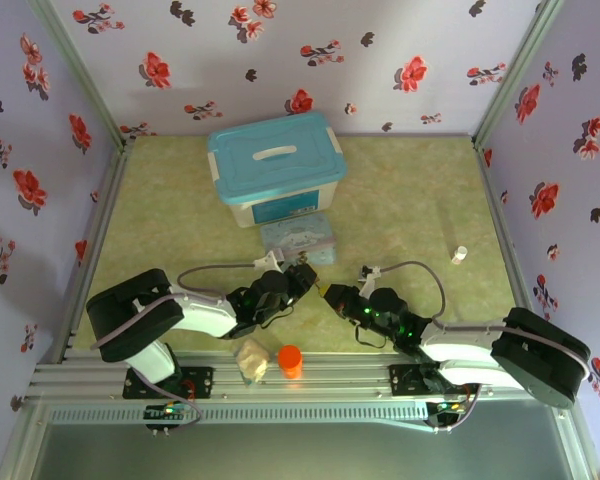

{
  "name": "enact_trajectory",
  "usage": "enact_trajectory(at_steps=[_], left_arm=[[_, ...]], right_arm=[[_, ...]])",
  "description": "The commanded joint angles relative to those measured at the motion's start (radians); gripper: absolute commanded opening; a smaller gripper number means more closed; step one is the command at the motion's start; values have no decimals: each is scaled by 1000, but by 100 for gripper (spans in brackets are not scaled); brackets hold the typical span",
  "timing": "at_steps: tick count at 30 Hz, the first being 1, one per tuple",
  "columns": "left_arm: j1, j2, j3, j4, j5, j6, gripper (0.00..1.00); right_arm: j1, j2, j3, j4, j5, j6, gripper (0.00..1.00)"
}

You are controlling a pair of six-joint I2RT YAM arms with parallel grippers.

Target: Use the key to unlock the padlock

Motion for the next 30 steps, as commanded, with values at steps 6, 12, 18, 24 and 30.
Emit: enact_trajectory(at_steps=[6,12,18,24,30], left_arm=[[3,-15,-17,97,-27,-26,0],[4,-6,-17,119,-26,-36,0],[5,-11,-12,109,-21,-37,0],[3,-6,-10,119,-16,-44,0],[3,-6,-5,131,-7,-42,0]], right_arm=[[2,-37,-13,-34,29,-7,0],[2,-48,-14,-47,30,-9,0],[2,-50,-16,-55,37,-16,0],[3,-41,-16,-28,46,-17,0],[-4,-17,6,1,31,-32,0]])
